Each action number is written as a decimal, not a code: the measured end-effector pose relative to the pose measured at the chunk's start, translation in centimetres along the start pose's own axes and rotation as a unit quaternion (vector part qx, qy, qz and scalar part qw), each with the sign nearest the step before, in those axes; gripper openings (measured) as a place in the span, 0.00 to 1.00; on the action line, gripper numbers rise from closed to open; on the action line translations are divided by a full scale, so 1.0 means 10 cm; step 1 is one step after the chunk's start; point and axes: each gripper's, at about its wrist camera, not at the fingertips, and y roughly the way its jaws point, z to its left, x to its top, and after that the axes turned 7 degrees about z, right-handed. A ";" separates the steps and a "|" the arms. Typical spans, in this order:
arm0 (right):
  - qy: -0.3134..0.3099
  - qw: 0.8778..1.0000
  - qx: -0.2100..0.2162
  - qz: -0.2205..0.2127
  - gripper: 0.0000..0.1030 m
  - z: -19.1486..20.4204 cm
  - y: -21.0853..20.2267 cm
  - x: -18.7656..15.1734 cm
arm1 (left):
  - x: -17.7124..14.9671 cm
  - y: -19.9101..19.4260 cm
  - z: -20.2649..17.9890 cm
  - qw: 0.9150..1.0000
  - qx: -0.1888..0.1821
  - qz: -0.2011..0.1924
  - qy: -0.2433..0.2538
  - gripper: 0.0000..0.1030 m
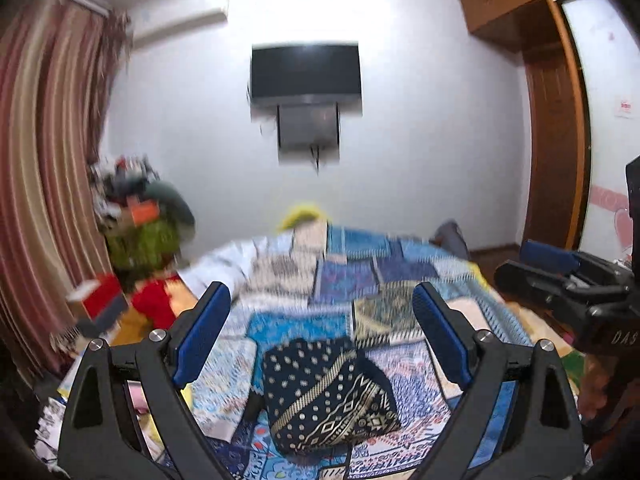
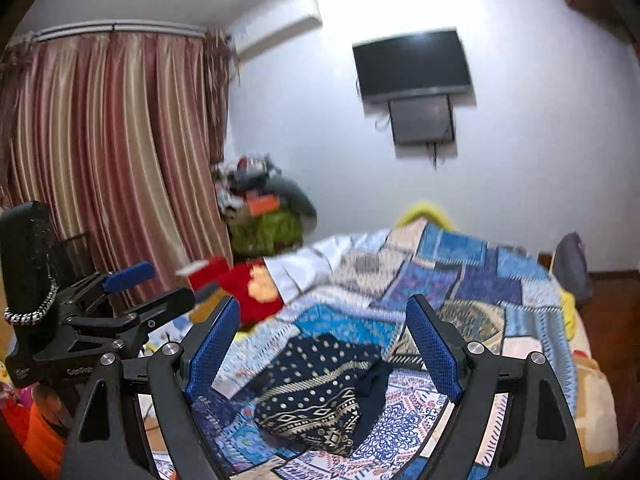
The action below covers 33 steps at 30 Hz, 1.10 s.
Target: Fold large clothes
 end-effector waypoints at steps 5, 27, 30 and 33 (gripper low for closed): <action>-0.001 0.999 -0.028 -0.034 0.81 0.17 -0.46 -0.12 | -0.10 -0.47 -0.07 0.999 0.014 -0.035 -0.019 0.91; 0.006 0.997 -0.067 -0.021 1.00 0.34 -0.69 -0.36 | -0.42 -0.55 0.02 0.998 0.035 -0.009 -0.051 1.00; 0.007 0.998 -0.067 -0.019 1.00 0.33 -0.67 -0.36 | -0.42 -0.54 0.04 0.998 0.034 -0.007 -0.056 1.00; 0.006 0.998 -0.067 -0.017 1.00 0.33 -0.67 -0.37 | -0.42 -0.52 0.06 0.998 0.035 -0.007 -0.059 1.00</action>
